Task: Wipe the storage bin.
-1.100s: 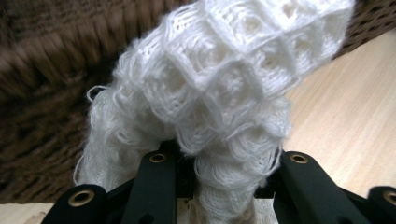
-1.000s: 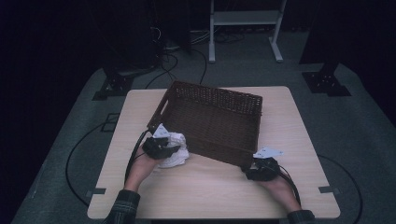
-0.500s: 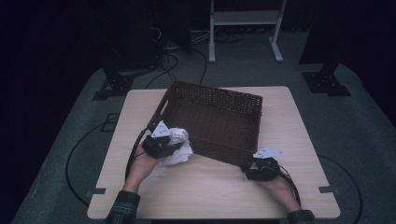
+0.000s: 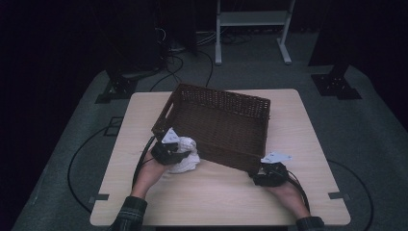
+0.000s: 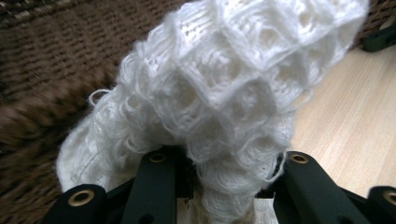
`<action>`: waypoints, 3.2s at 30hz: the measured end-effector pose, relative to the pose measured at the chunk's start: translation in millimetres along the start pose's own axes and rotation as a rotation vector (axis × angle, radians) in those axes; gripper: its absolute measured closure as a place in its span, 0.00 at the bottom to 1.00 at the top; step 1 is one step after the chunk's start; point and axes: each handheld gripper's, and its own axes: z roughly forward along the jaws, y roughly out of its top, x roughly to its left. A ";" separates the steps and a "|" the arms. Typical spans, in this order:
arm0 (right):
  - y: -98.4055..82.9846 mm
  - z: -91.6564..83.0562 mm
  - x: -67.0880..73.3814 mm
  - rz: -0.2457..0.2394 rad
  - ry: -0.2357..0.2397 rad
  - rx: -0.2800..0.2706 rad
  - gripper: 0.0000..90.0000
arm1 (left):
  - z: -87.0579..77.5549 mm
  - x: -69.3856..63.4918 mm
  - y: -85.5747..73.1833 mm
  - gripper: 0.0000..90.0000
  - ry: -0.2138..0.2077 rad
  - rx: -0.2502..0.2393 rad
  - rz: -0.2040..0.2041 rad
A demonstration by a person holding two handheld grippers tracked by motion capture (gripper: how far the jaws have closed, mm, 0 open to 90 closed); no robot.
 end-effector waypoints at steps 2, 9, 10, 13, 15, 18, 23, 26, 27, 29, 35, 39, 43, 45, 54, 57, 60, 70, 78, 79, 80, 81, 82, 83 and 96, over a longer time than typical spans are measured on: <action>0.0 0.0 -0.1 -0.001 0.000 0.000 0.33 | 3.8 0.2 -1.8 0.76 0.001 0.018 0.004; 0.0 0.0 -0.1 -0.001 0.000 0.000 0.33 | 17.0 -0.4 -7.0 0.76 0.007 0.068 0.008; 0.0 0.0 -0.1 -0.001 0.000 0.000 0.33 | 19.2 -0.1 -8.2 0.76 0.006 0.071 0.008; 0.0 0.0 0.0 -0.001 0.000 0.000 0.33 | 25.8 -0.3 -11.6 0.76 0.003 0.094 0.005; 0.0 0.0 0.0 -0.001 0.000 0.000 0.33 | 30.1 -0.4 -13.6 0.76 0.007 0.116 0.013; 0.0 0.0 0.0 -0.001 0.000 0.000 0.33 | 35.3 -1.1 -16.2 0.76 0.006 0.129 0.010; 0.0 0.0 -0.1 -0.001 0.000 0.000 0.33 | 31.9 -3.2 -13.7 0.76 0.004 0.126 0.025; 0.0 0.0 -0.1 -0.001 0.000 0.000 0.33 | 26.5 -5.3 -9.6 0.76 -0.001 0.097 0.026; 0.0 0.0 -0.1 -0.001 0.000 0.000 0.33 | 24.0 -6.0 -7.8 0.76 -0.002 0.086 0.028; 0.0 0.0 0.0 0.000 0.000 0.000 0.33 | 19.6 -7.9 -3.9 0.76 -0.001 0.074 0.036; 0.0 0.0 -0.1 -0.001 0.000 0.000 0.33 | 9.6 -12.4 3.3 0.76 -0.002 0.041 0.052; 0.0 0.0 0.0 0.000 0.000 0.000 0.33 | 1.1 -13.7 8.7 0.76 -0.012 0.005 0.049; 0.0 0.0 0.0 0.000 0.000 0.000 0.33 | -5.7 -16.9 13.9 0.76 -0.011 -0.018 0.063; 0.0 0.0 -0.2 -0.002 0.000 0.001 0.33 | -8.9 -18.7 16.5 0.76 -0.017 -0.036 0.062; -0.1 0.0 -0.2 -0.003 0.000 0.001 0.33 | -19.7 -25.4 26.3 0.76 -0.037 -0.095 0.073; -0.1 0.0 -0.2 -0.003 0.000 0.001 0.33 | -17.6 -26.7 26.3 0.76 -0.038 -0.091 0.074; -0.1 0.0 -0.2 -0.003 0.000 0.001 0.33 | -15.0 -27.2 25.9 0.76 -0.042 -0.083 0.076; -0.1 0.0 -0.1 -0.003 0.000 0.001 0.33 | -3.9 -26.7 23.8 0.76 -0.051 -0.056 0.073; -0.1 0.0 -0.1 -0.002 0.000 0.001 0.34 | 7.3 -26.6 21.5 0.76 -0.066 -0.023 0.070; 0.0 0.0 0.0 0.000 -0.001 0.000 0.34 | 8.7 -26.1 20.8 0.76 -0.069 -0.020 0.069; 0.0 0.0 0.1 0.001 -0.002 0.000 0.34 | 10.2 -26.0 20.0 0.76 -0.071 -0.014 0.067; 0.0 0.1 0.2 0.001 -0.002 0.000 0.34 | 11.9 -25.9 19.3 0.76 -0.073 -0.009 0.068; 0.0 0.1 0.2 0.002 -0.002 0.000 0.34 | 13.6 -26.1 18.7 0.76 -0.074 -0.005 0.064; 0.0 0.1 0.2 0.002 -0.002 0.000 0.34 | 15.3 -25.8 18.0 0.76 -0.077 0.005 0.066; 0.0 0.1 0.2 0.002 -0.002 0.000 0.34 | 47.6 -29.7 5.1 0.76 -0.071 0.118 0.081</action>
